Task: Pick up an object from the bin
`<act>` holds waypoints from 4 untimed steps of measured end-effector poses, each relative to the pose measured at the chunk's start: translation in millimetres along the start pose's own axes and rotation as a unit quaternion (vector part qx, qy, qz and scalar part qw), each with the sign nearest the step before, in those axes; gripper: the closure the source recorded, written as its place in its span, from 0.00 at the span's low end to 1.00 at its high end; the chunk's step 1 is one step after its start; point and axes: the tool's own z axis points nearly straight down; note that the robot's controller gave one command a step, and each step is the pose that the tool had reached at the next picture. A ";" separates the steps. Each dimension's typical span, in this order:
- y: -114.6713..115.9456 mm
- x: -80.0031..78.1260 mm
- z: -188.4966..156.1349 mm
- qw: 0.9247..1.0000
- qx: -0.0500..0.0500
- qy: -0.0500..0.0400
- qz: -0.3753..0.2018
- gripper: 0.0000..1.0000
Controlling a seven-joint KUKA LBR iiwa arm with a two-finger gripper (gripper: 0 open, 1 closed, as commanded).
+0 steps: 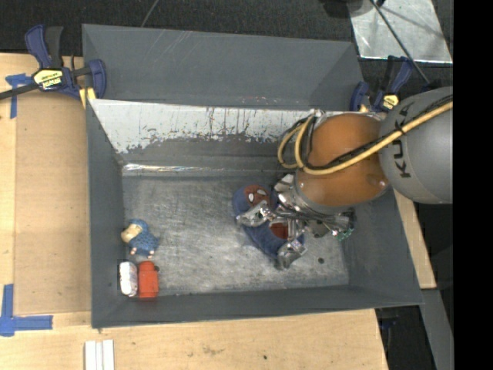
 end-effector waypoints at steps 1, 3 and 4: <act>1.3 -2.3 -0.9 1.000 0.001 -0.002 0.000 1.00; -27.5 45.3 -92.3 0.999 0.009 0.008 0.039 1.00; -27.2 44.3 -93.3 0.999 0.009 0.007 0.040 0.00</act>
Offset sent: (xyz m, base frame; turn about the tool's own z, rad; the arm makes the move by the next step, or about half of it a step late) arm 0.0000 0.0000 0.0000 0.0000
